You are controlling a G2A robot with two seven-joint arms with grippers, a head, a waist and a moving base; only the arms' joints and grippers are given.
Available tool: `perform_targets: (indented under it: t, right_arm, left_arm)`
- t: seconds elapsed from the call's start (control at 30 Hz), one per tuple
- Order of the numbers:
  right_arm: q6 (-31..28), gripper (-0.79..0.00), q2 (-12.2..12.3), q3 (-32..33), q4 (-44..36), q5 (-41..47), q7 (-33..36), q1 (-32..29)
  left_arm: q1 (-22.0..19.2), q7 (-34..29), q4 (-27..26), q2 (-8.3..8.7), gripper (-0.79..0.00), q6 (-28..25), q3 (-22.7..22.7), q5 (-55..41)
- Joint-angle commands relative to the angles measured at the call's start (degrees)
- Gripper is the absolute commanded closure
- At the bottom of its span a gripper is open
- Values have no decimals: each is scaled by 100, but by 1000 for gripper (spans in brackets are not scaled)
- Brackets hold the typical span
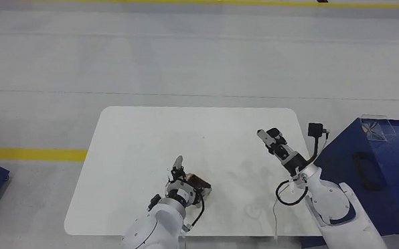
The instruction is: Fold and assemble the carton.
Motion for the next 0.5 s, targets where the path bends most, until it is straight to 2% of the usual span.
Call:
perform_targets:
  t: [0.0,0.07,0.13,0.17,0.27,0.47]
  right_arm:
    - [948,-785,4,-62,138,648,1258,555]
    - [1292,-785,-31,-446,151,-16,1044,718]
    - [1662,-785,-82,-878,189,-461,978,868]
    - [1762,-785,-103,-1079,236,-681,1023,961]
    - [1891,-785,-161,-1591,441,-1566,880,1201]
    - [2047,-785,-253,-2173,828,-2253,1188,1525]
  left_arm:
    - [5,372,-132,74,-785,414,-91,1403]
    - [26,354,-394,142,-785,1092,58,2251]
    - [40,-93,-518,267,-785,2043,227,3248]
    - [77,-202,-471,327,-785,2321,265,3751]
    - [157,-244,19,414,-785,2751,418,4790]
    - [126,-1135,636,453,-785,3438,594,5024]
